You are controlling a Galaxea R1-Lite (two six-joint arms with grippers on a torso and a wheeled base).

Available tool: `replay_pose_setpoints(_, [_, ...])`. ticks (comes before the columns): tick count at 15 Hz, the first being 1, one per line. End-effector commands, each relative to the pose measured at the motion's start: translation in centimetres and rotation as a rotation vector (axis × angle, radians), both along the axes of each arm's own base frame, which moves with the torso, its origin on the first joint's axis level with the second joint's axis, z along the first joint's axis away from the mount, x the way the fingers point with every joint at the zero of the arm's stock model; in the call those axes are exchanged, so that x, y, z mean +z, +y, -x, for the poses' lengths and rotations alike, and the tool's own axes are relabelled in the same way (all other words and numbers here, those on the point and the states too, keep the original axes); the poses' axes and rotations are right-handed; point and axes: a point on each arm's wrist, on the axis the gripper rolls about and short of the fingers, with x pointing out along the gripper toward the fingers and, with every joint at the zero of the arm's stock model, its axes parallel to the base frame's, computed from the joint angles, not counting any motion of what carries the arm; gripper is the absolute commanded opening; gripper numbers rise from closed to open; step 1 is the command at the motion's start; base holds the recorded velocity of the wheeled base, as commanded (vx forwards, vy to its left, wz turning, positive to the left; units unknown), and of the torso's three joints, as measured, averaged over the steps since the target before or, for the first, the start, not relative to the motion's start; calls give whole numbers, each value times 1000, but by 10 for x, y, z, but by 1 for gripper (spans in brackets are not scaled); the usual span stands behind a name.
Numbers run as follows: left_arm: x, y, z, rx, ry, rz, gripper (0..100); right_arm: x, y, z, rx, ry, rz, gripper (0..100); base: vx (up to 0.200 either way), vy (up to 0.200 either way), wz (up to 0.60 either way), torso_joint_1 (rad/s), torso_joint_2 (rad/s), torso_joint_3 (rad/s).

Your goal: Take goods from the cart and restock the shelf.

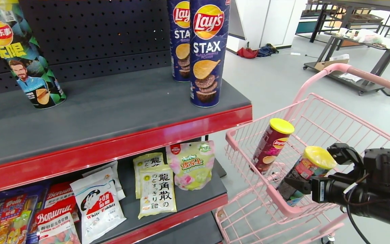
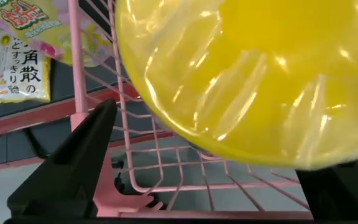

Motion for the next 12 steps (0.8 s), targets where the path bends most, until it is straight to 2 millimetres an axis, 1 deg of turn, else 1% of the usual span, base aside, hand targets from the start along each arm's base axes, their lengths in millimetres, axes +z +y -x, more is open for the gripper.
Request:
replay_pose_setpoints(1, [0,0,0,1,1,0,100,1,-1,-1,-7,-7,-1,100,0,0,0,0,0,0])
replay_pose_setpoints(4, [0,0,0,1,1,0,100,2,-7,-9,-33,-17,6,100,0,0,0,0,0,0])
replay_pose_setpoints(8, [0,0,0,-1,1,0,100,3,-7,-18,-38,-29,1,100,0,0,0,0,0,0])
replay_pose_setpoints(10, [0,0,0,1,1,0,100,0,-6,-21,-36,-19,3,100,0,0,0,0,0,0])
replay_pose_setpoints(11, [0,0,0,1,0,0,100,0,-6,-21,-34,-19,3,0,0,0,0,0,0,0])
replay_pose_setpoints(12, [0,0,0,1,1,0,100,-1,-6,-22,-36,-16,4,0,0,0,0,0,0,0])
